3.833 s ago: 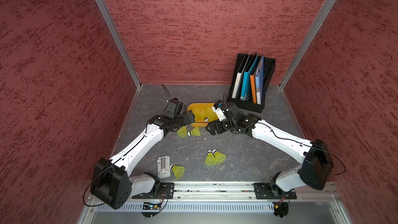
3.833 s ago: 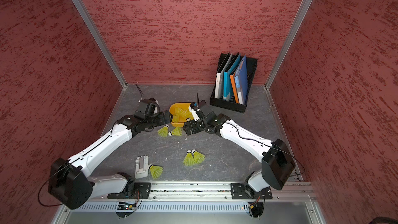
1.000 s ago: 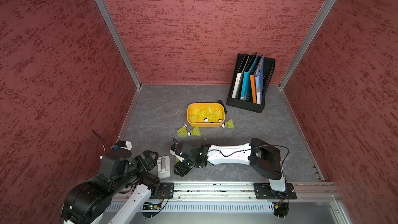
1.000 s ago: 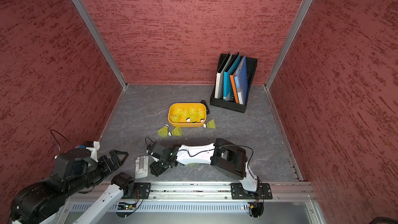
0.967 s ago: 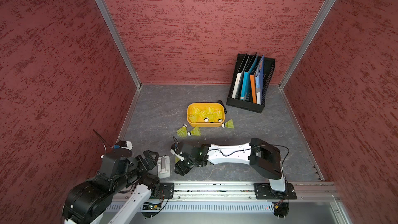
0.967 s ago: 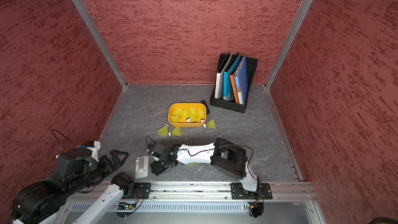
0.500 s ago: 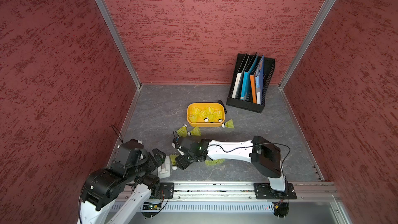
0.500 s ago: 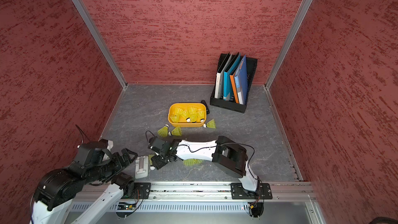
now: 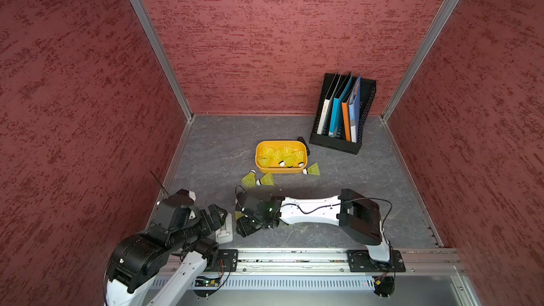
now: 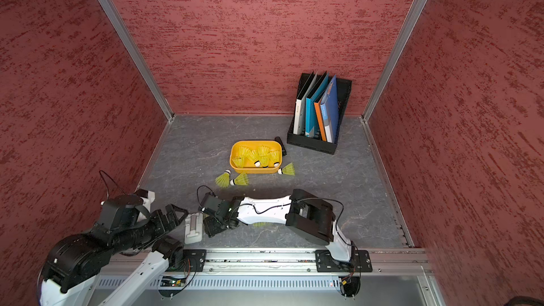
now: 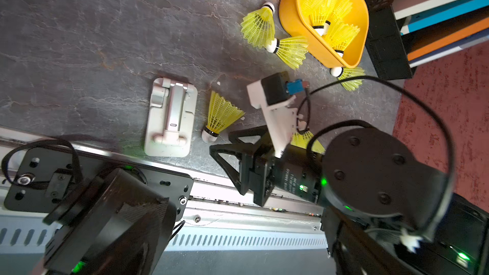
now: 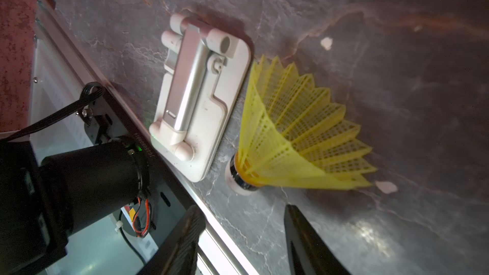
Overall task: Put the shuttlecocks into the storage box
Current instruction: Pick up the shuttlecock at the center of the board.
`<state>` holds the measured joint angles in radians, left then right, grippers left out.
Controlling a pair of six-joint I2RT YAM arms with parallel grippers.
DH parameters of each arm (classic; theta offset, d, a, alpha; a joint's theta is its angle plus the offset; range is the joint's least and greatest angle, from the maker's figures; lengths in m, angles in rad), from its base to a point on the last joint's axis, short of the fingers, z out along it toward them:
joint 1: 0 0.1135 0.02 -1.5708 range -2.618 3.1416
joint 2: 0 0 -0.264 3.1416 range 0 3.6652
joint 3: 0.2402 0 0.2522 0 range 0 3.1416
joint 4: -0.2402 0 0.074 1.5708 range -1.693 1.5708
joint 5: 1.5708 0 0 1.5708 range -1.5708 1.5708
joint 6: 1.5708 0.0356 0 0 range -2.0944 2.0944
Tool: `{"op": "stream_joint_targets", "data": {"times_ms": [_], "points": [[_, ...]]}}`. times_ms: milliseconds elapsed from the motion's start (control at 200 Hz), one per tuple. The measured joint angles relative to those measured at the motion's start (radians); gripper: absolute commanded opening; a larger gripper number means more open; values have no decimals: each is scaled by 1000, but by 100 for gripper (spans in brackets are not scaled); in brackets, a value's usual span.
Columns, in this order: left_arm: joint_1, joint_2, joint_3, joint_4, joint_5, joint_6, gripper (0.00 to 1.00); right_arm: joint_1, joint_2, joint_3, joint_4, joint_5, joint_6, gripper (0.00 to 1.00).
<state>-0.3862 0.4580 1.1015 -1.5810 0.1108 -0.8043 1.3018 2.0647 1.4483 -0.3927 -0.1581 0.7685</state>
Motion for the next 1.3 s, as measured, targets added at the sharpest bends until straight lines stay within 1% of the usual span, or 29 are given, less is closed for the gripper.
{"op": "stream_joint_targets", "data": {"times_ms": [75, 296, 421, 486, 511, 666, 892, 1122, 1227, 1303], "points": [[0, -9, 0, -12, 23, 21, 100, 12, 34, 9, 1, 22, 41, 51], [0, -31, 23, -55, 56, 65, 100, 31, 59, 39, 14, 100, 164, 45], [0, -30, 31, -61, 71, 86, 100, 39, 95, 96, 5, 138, 204, 43], [0, -26, 40, -64, 73, 97, 100, 42, 107, 113, -5, 161, 216, 38], [0, -24, 44, -65, 73, 101, 100, 43, 109, 117, -11, 170, 220, 38], [0, -23, 58, -65, 72, 111, 100, 44, 111, 127, -52, 214, 224, 35], [-1, -23, 60, -65, 72, 122, 100, 45, 111, 133, -77, 240, 211, 30], [-5, -23, 41, -48, 84, 122, 100, 45, 108, 133, -84, 260, 163, 29], [-6, -19, 9, -19, 110, 121, 100, 35, 74, 104, -111, 286, 134, 29], [-6, -8, -22, 16, 133, 118, 100, 13, 17, 66, -143, 303, 117, 29]]}}
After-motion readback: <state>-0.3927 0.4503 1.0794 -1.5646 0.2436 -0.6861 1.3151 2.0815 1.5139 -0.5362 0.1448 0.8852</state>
